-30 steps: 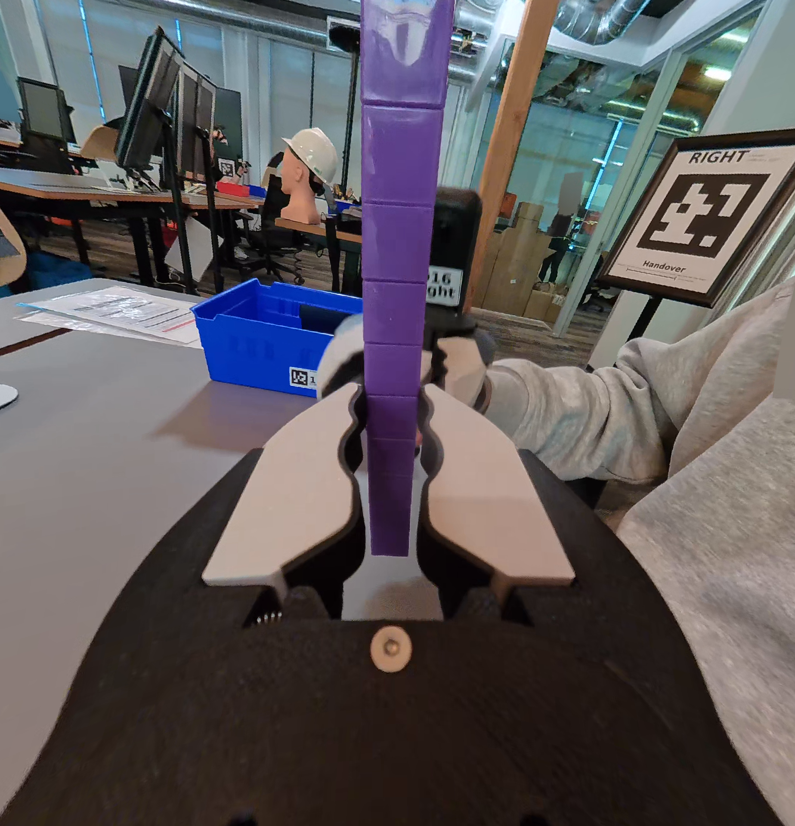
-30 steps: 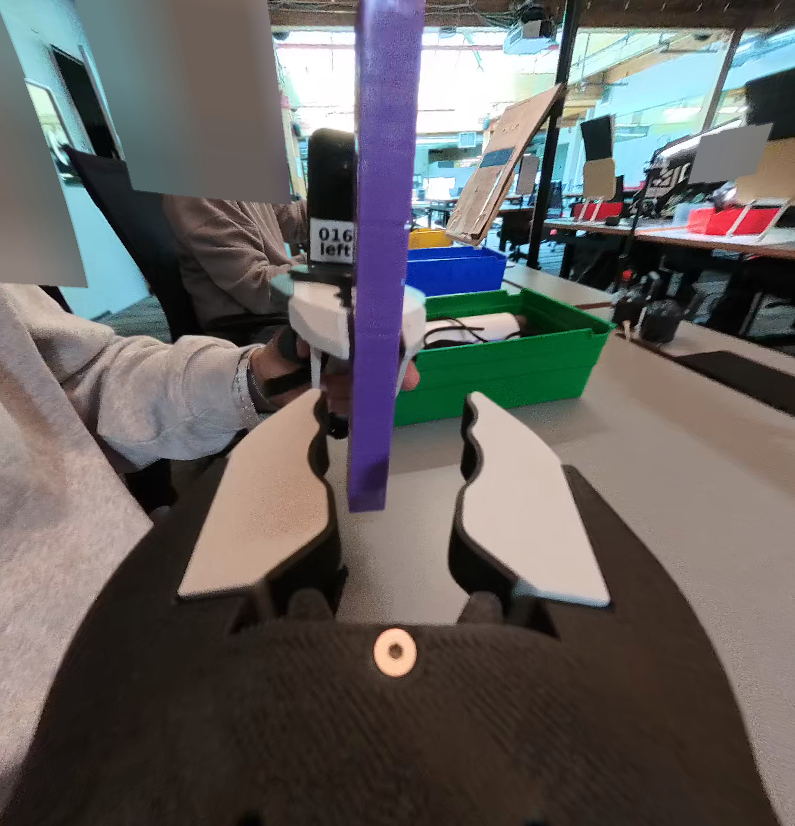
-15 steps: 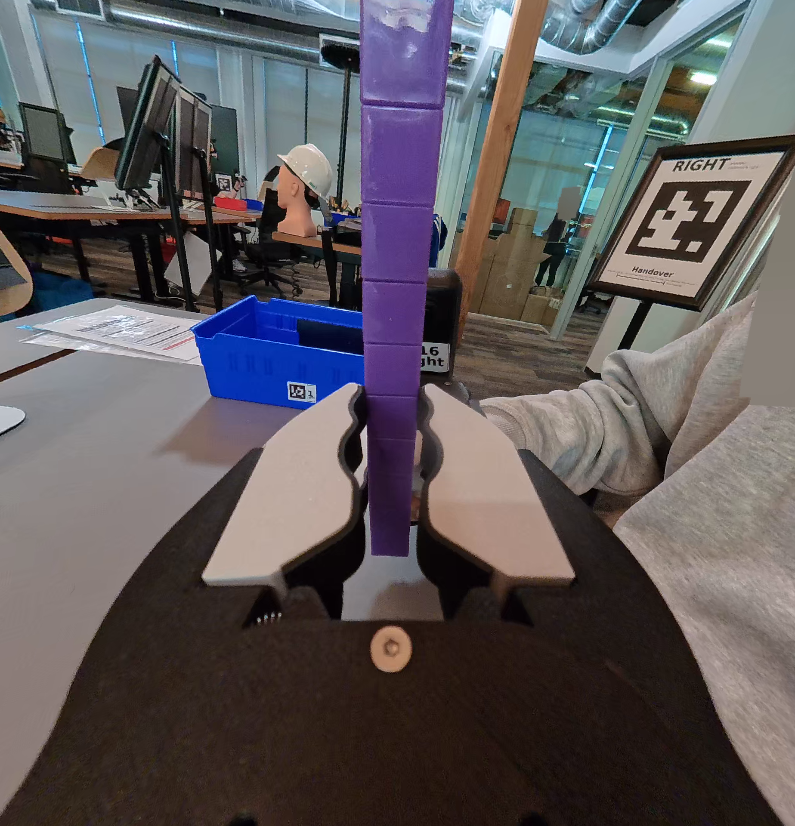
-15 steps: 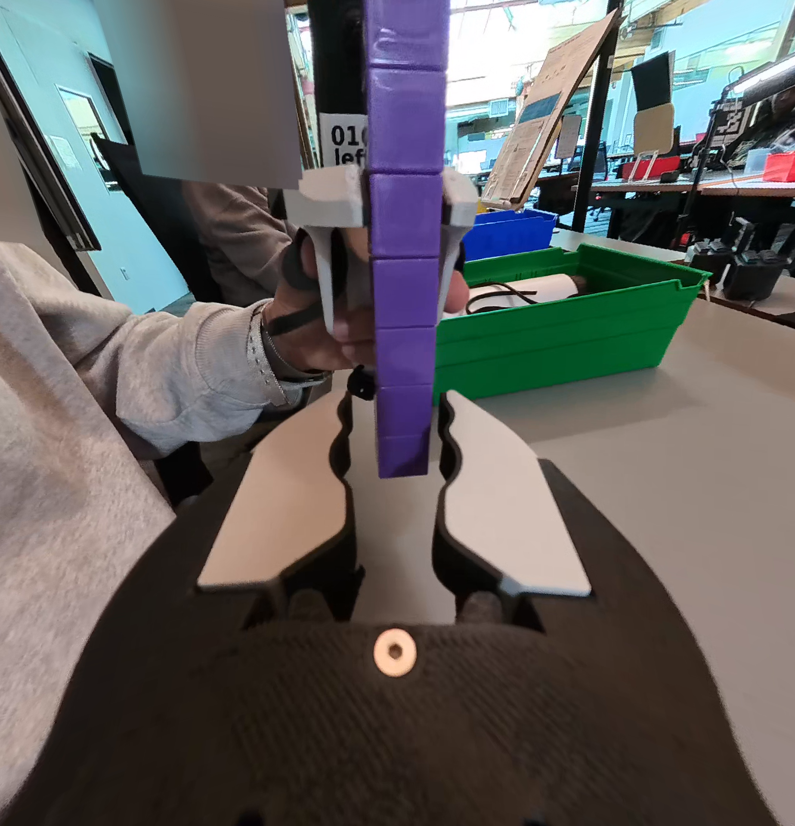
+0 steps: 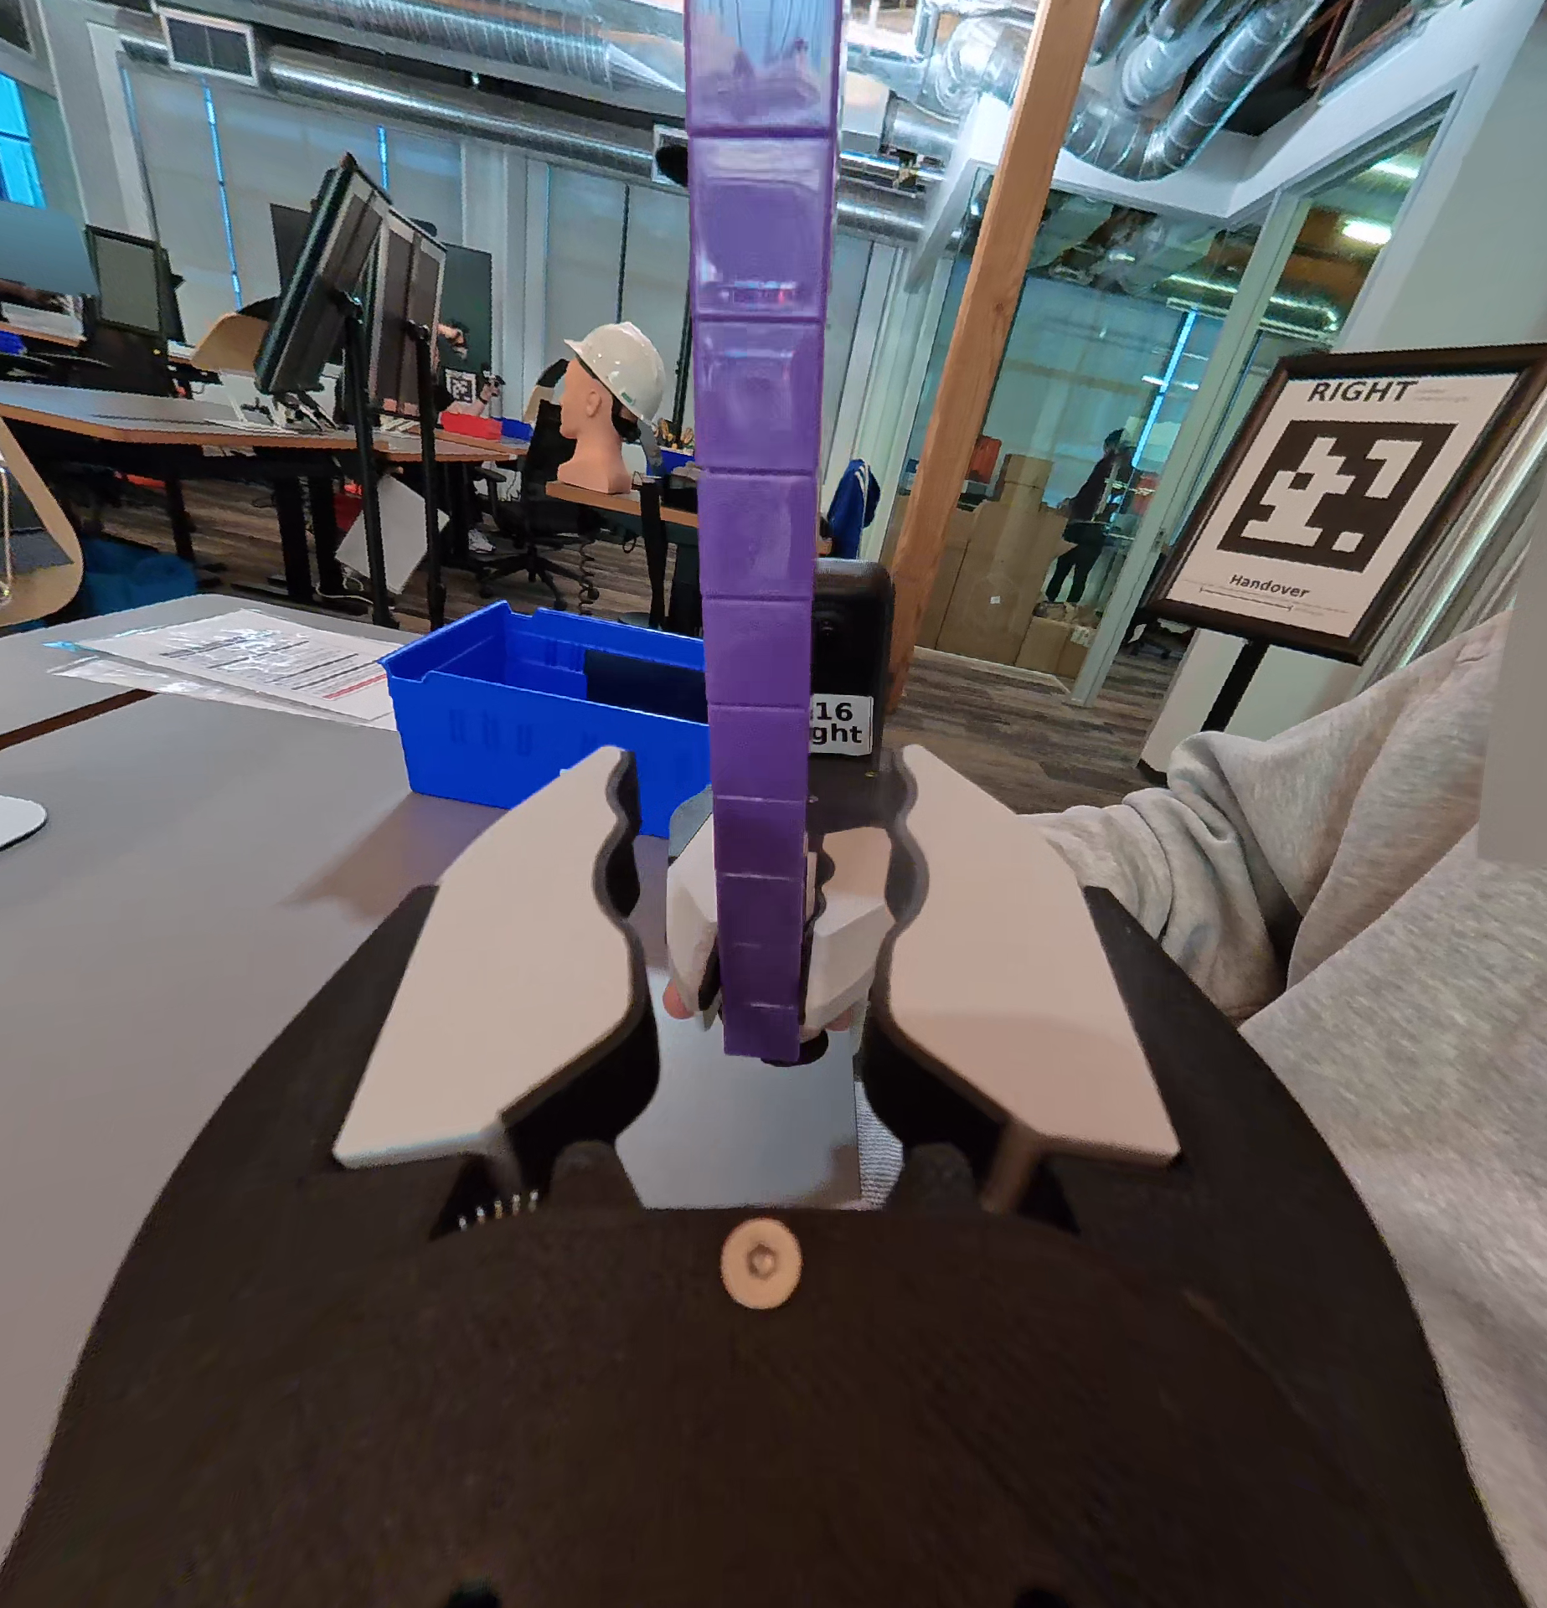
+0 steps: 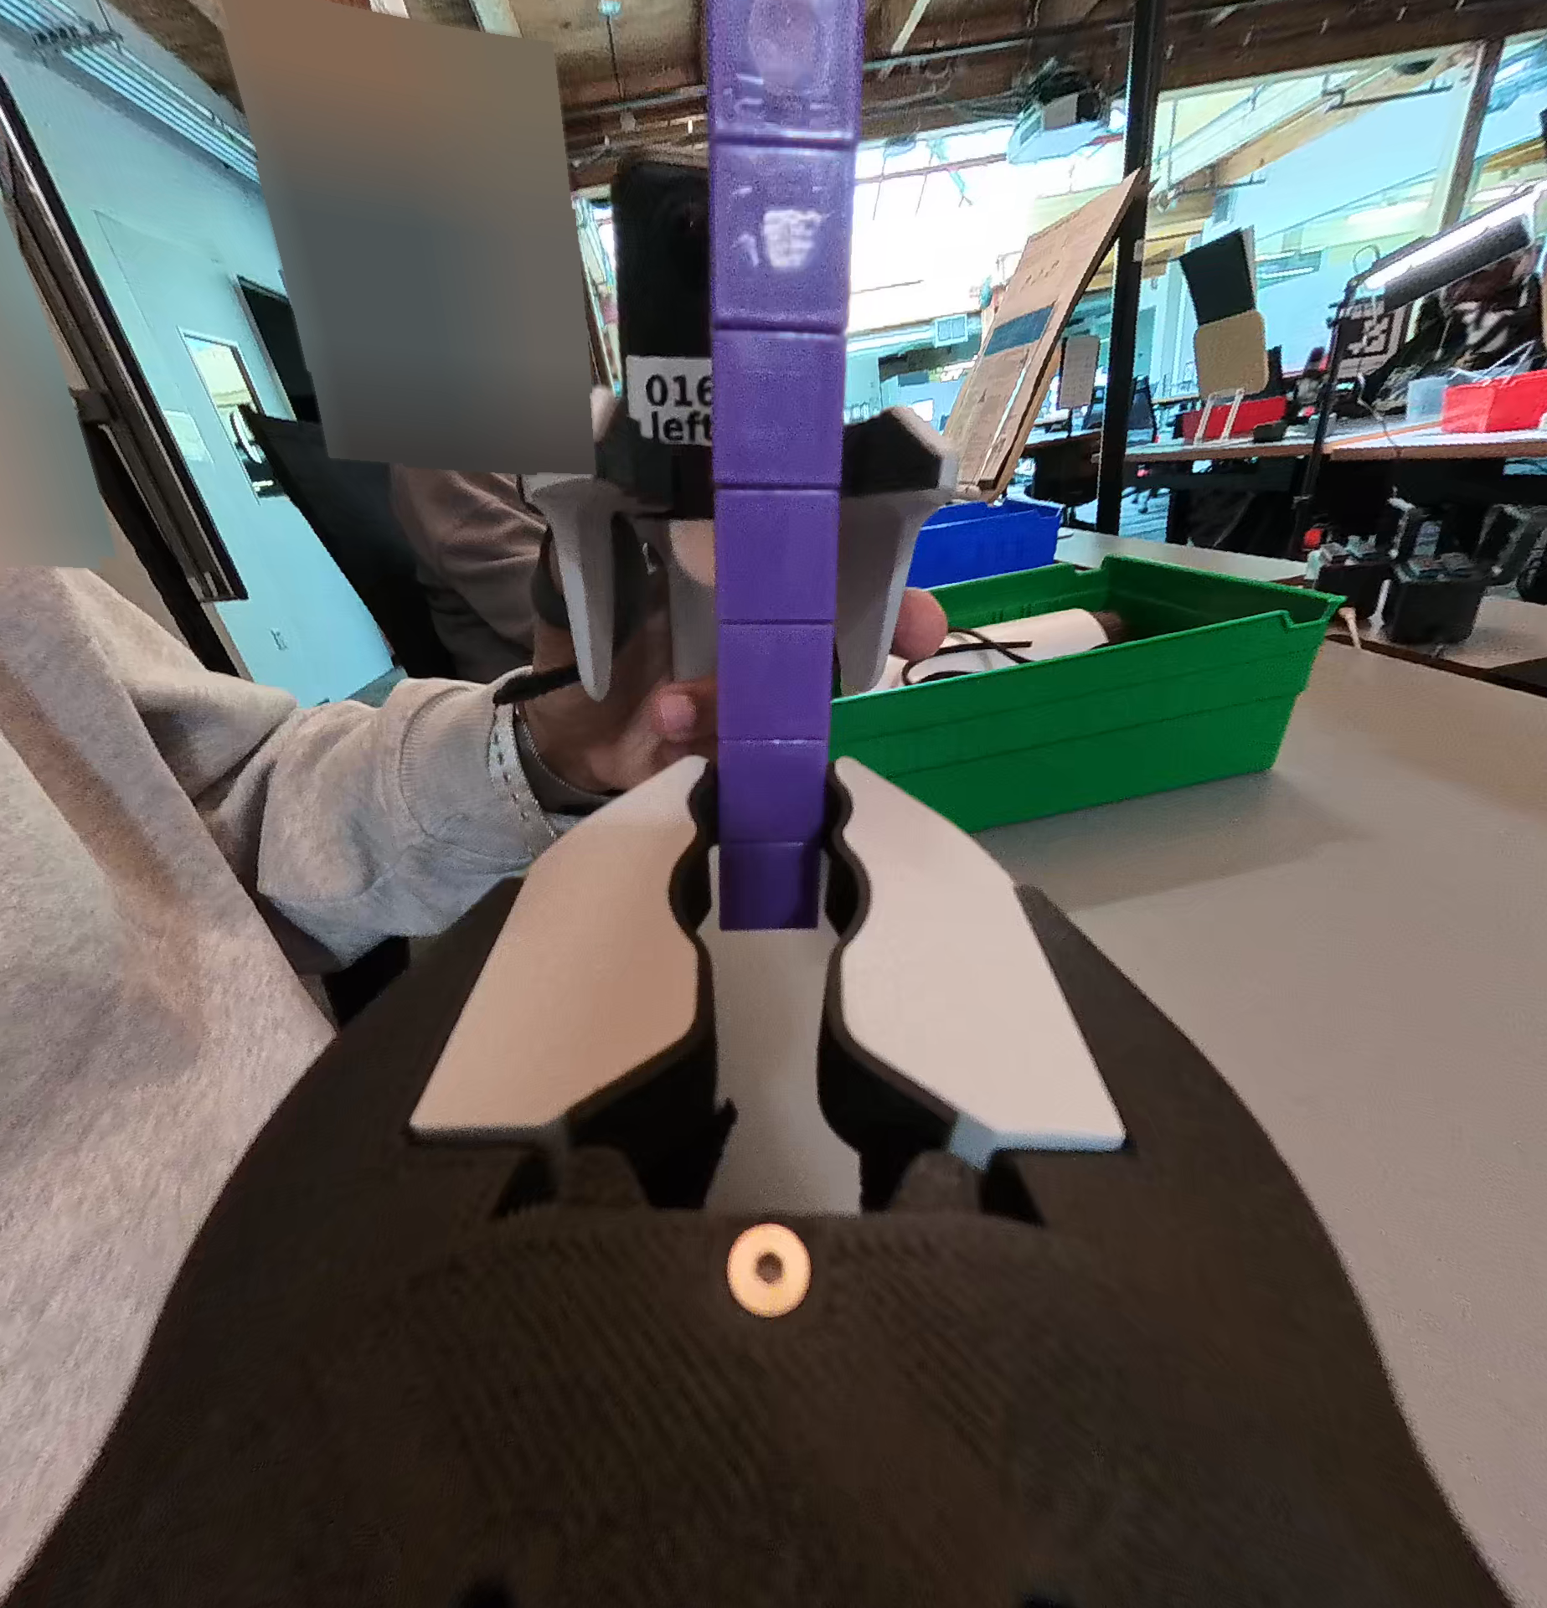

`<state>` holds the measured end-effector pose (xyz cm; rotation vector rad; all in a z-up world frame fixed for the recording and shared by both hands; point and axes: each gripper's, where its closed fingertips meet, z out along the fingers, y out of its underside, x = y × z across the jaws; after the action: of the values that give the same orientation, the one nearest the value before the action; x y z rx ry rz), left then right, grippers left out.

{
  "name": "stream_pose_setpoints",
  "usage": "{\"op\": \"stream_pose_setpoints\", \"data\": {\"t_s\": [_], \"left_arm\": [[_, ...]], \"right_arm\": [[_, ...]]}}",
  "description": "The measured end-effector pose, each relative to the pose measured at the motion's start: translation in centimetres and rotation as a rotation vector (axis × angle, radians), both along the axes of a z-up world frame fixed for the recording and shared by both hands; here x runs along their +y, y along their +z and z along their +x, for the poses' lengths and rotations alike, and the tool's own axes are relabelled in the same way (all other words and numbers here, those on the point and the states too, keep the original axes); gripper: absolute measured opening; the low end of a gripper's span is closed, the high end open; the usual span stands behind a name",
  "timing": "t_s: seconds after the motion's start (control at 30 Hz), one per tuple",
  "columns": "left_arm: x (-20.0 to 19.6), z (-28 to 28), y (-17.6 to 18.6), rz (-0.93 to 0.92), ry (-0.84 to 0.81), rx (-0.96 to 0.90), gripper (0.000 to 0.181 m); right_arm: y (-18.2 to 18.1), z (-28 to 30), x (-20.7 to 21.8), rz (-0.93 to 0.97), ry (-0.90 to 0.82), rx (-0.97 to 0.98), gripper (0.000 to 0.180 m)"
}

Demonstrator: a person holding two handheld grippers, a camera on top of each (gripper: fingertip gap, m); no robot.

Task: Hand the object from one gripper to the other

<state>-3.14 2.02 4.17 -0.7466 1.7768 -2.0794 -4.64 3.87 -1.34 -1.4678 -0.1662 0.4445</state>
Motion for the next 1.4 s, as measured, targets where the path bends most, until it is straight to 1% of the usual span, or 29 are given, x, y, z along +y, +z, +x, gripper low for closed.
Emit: {"op": "stream_pose_setpoints", "data": {"t_s": [0.17, 0.43, 0.7, 0.77, 0.87, 0.97, 1.03, 1.13, 1.2, 1.27, 1.4], "left_arm": [[0.2, 0.2, -0.2, -0.014, 0.003, 0.013, 0.058], [1.1, 0.7, -0.4, -0.118, -0.011, 0.061, 0.058], [1.3, 1.0, -0.7, -0.127, 0.007, 0.072, 0.056], [1.8, 1.8, -1.3, -0.112, 0.076, 0.109, 0.050], [2.4, 2.7, -2.0, -0.113, 0.199, 0.147, 0.041], [1.6, 2.7, -1.9, -0.122, 0.230, 0.142, 0.042], [0.7, 2.6, -1.9, -0.089, 0.245, 0.130, 0.045], [0.1, 2.9, -2.3, 0.002, 0.315, 0.106, 0.051], [0.3, 3.1, -2.5, 0.067, 0.381, 0.080, 0.059], [0.6, 3.2, -2.6, 0.116, 0.436, 0.055, 0.059], [1.2, 3.2, -2.3, 0.143, 0.477, 0.040, 0.051]], "right_arm": [[0.6, 0.8, -0.4, 0.028, -0.026, -0.005, 0.023], [1.3, 1.9, -1.1, 0.074, -0.050, -0.002, 0.023], [1.4, 2.3, -1.1, 0.075, -0.072, -0.002, 0.023], [1.1, 2.9, -0.8, 0.047, -0.134, -0.013, 0.023], [0.4, 4.6, -0.2, -0.008, -0.326, -0.073, 0.023], [0.0, 6.0, -0.1, -0.030, -0.539, -0.121, 0.023], [-0.1, 6.7, -0.2, -0.022, -0.654, -0.125, 0.023], [-0.8, 6.3, 0.3, -0.039, -0.706, -0.110, 0.023], [-1.2, 6.0, 0.8, -0.048, -0.726, -0.110, 0.023], [-1.5, 5.7, 1.1, -0.053, -0.746, -0.104, 0.023], [-2.0, 5.2, 1.5, -0.067, -0.769, -0.096, 0.023]]}}
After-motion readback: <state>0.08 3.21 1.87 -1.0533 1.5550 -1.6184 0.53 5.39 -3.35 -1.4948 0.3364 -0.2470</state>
